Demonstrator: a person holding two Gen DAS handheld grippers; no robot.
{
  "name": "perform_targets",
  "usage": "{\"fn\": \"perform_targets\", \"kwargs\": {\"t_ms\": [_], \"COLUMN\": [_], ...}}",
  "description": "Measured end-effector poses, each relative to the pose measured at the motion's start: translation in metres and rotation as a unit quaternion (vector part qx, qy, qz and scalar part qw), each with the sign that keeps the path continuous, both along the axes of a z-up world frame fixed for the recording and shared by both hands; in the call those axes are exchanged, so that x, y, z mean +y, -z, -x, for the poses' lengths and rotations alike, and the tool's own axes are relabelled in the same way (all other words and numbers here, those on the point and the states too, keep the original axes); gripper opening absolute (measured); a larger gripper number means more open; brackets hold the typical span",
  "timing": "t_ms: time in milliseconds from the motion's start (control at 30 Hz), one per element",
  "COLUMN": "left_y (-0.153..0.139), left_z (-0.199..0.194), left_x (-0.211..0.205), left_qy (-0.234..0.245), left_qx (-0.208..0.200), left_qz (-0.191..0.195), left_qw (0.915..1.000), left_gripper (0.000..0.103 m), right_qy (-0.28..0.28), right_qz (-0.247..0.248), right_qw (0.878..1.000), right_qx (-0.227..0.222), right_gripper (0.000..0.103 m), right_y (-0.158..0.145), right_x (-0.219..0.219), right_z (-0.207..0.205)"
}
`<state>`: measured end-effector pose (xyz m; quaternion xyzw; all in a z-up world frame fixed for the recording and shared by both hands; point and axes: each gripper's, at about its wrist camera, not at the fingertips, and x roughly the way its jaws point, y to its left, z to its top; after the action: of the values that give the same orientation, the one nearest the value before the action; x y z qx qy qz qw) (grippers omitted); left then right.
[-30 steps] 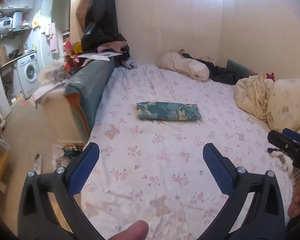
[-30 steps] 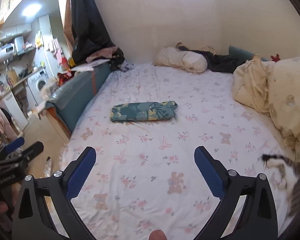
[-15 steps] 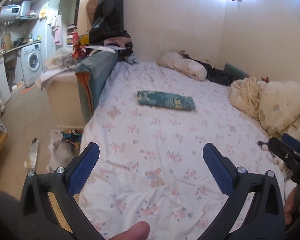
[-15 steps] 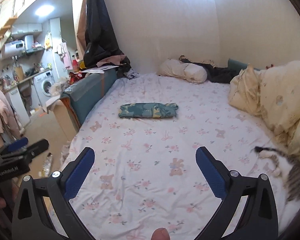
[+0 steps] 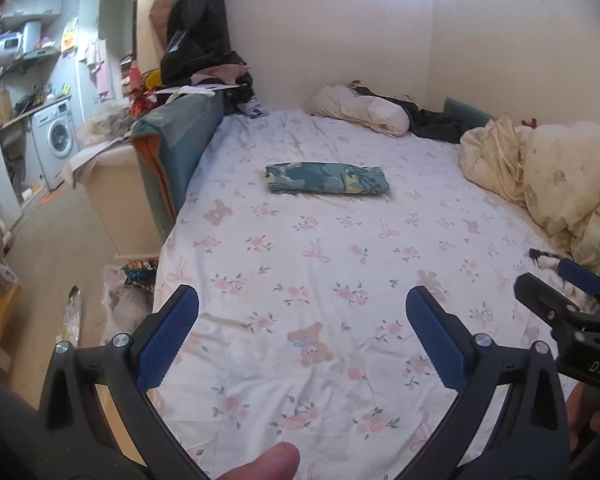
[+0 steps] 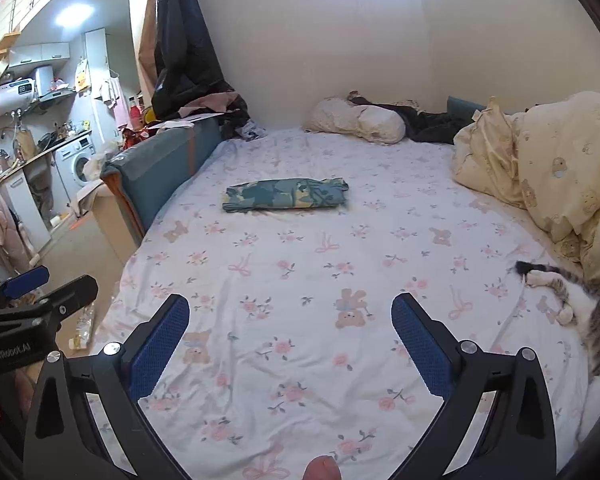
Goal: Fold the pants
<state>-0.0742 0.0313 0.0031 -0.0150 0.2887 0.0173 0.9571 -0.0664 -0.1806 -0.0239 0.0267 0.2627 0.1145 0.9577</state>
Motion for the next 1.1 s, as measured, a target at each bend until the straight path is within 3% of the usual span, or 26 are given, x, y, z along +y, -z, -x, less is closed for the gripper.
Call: {"fn": "perform_targets", "kwargs": {"t_ms": [233,1100], "left_y": [0.0005,-0.0028], "left_z": [-0.0007,0.0032], "left_x": [-0.0025,-0.0036], "left_qy": [0.004,0.001], "left_qx": [0.001,-0.007], "left_qz": [0.004,0.007], "left_qw": [1.0,0.9999], "left_gripper": [0.102,0.102], "right_qy": [0.012,0.01], "right_qz": [-0.008,-0.003], "right_qw": [1.0,1.0], "right_qx": [0.018,0.016], "right_gripper": [0.103,0.103], "right_y": [0.0065,0.0068], "right_x": [-0.0061,-0.0079], "right_z": [-0.0077,-0.0091]}}
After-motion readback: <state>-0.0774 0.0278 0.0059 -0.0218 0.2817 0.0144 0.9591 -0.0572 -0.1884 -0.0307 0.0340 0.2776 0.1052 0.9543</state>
